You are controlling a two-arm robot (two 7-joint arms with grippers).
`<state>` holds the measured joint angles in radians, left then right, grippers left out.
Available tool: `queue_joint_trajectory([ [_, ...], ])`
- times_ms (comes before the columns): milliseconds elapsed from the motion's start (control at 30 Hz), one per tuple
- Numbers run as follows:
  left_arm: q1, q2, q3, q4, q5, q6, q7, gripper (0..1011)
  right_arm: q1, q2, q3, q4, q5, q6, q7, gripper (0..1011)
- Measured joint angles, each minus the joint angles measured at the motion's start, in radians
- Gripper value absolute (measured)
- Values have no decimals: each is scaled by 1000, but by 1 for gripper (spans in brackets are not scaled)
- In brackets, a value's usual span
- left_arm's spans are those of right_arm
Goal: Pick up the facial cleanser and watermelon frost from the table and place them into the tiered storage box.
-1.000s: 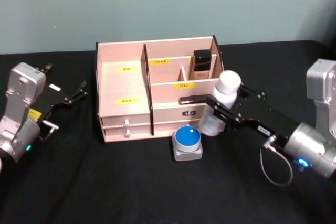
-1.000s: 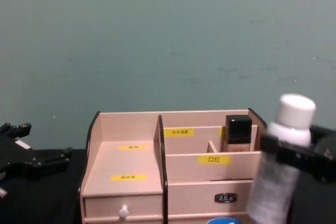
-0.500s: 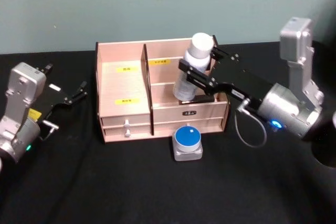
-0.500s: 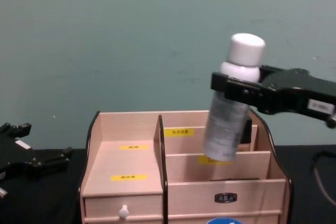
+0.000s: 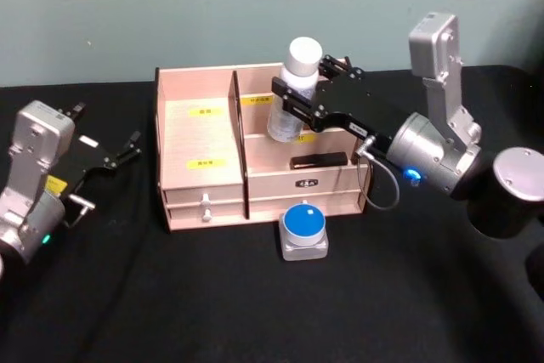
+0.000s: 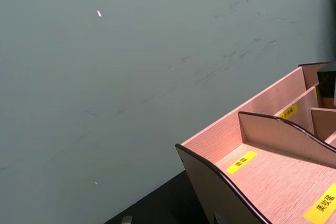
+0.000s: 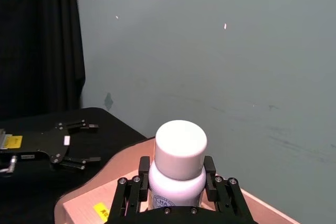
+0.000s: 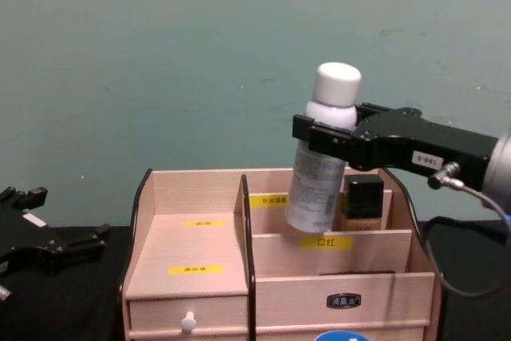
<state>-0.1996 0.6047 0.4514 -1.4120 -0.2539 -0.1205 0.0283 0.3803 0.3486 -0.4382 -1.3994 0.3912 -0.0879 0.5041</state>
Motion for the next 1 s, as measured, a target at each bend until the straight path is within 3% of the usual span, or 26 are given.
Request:
queue_joint_trajectory([
  [433, 0, 0, 0, 0, 0, 0, 0, 1010, 77, -59, -15, 129, -22, -34, 12, 596],
  [1000, 0, 0, 0, 0, 0, 0, 0, 1010, 126, -93, -5, 220, -33, -60, 19, 596],
])
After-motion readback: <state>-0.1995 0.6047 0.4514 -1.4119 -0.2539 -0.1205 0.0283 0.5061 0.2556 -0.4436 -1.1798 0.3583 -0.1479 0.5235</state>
